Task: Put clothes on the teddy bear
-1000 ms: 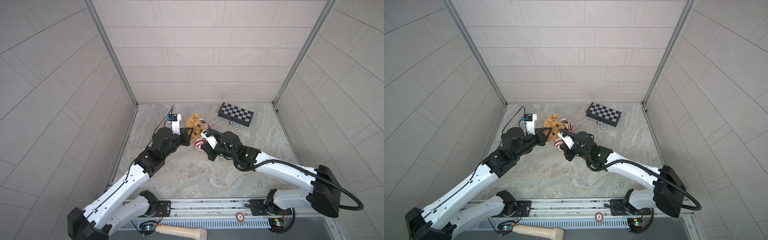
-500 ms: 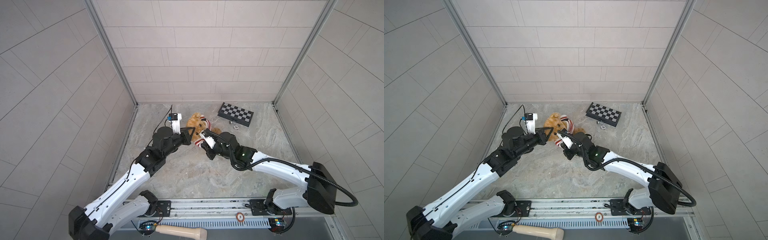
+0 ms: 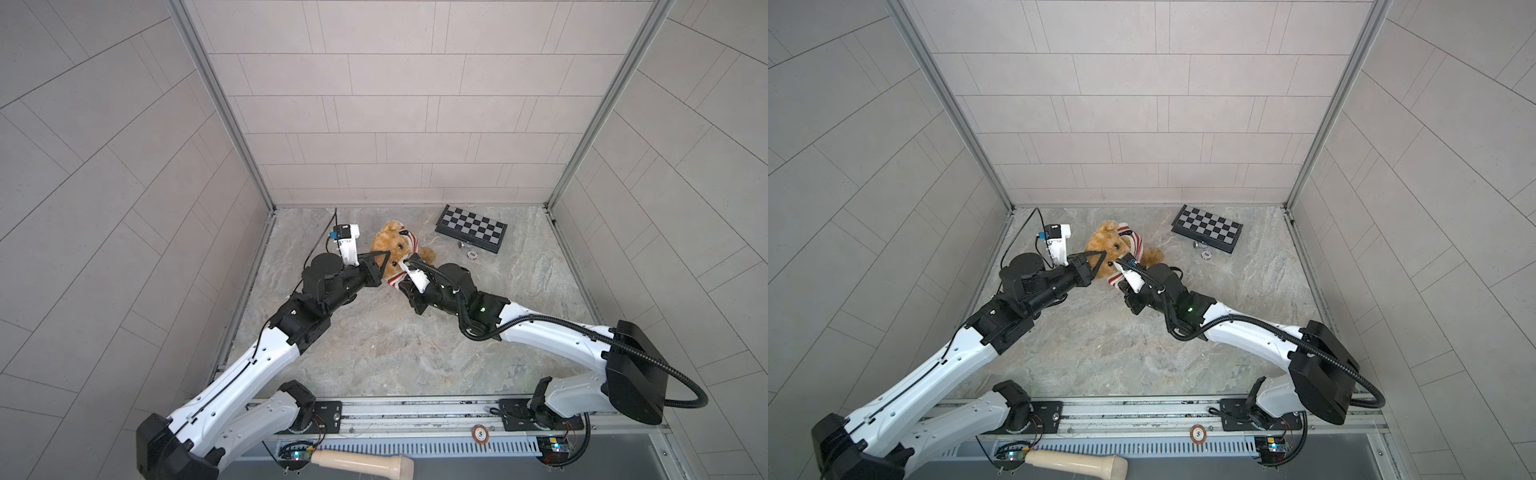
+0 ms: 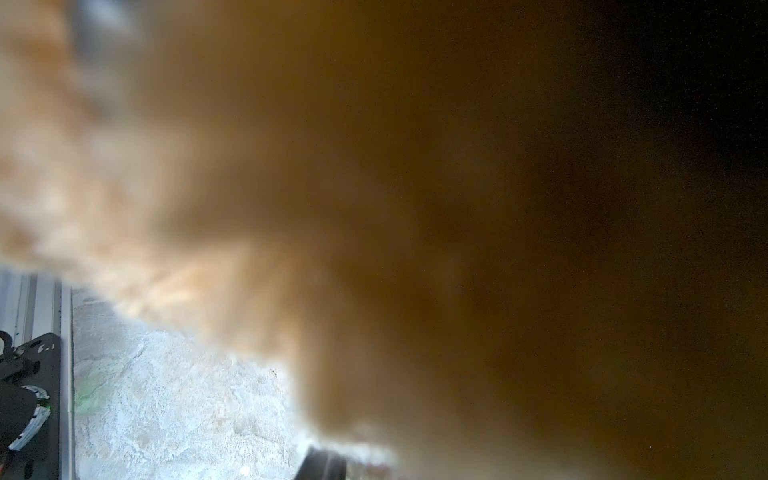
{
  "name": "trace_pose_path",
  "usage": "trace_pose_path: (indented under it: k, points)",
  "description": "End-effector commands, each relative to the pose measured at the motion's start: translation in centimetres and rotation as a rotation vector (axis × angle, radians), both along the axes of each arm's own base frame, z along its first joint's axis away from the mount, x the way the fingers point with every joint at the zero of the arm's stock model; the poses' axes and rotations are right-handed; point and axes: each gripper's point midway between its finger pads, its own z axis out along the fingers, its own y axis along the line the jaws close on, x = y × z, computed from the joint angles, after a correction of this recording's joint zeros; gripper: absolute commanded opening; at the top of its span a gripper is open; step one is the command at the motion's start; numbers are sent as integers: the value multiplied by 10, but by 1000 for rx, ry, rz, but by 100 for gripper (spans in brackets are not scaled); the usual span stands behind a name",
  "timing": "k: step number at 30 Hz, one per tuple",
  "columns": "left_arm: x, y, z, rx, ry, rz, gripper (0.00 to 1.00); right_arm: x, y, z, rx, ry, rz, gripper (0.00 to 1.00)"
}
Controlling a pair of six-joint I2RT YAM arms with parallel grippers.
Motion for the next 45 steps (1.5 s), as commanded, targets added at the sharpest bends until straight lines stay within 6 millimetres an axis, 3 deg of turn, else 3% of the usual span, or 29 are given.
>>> trace_pose_path:
  k: [1, 8, 12, 18, 24, 31, 32, 35, 38, 40, 42, 45]
  points:
    - [-14, -11, 21, -119, -21, -85, 0, 5, 4, 16, 70, -63, 10, 27]
    - [-16, -11, 31, -193, -16, -92, 0, 1, 5, 18, 87, -108, 35, 35]
    - [-16, -10, 31, -201, -12, -86, 0, 2, 2, 19, 78, -126, 27, 22]
    - [-18, -10, 36, -233, -11, -92, 0, 2, -1, 16, 57, -141, 23, 21]
    - [-15, -6, 33, -202, -14, -70, 0, -7, -3, 27, 75, -173, 59, 0]
    - [-7, 3, 36, -73, -51, -41, 0, -29, 2, 56, 170, -106, 160, 0]
    - [-6, 3, 36, -41, -55, -41, 6, -30, 3, 60, 185, -86, 169, 0]
    - [-3, 3, 32, 41, -63, -39, 44, -29, 1, 74, 264, -31, 159, 0]
    - [-5, 5, 27, 88, -56, -42, 75, -17, -10, 86, 394, 42, 118, 0]
    - [-10, 8, 22, 94, -56, -43, 81, -4, -23, 94, 505, 80, 83, 0]
    - [-16, 16, 15, 103, -55, -28, 82, 8, -36, 99, 607, 116, 53, 0]
    - [-27, 24, 1, 90, -43, -17, 74, 18, -42, 103, 667, 136, 37, 0]
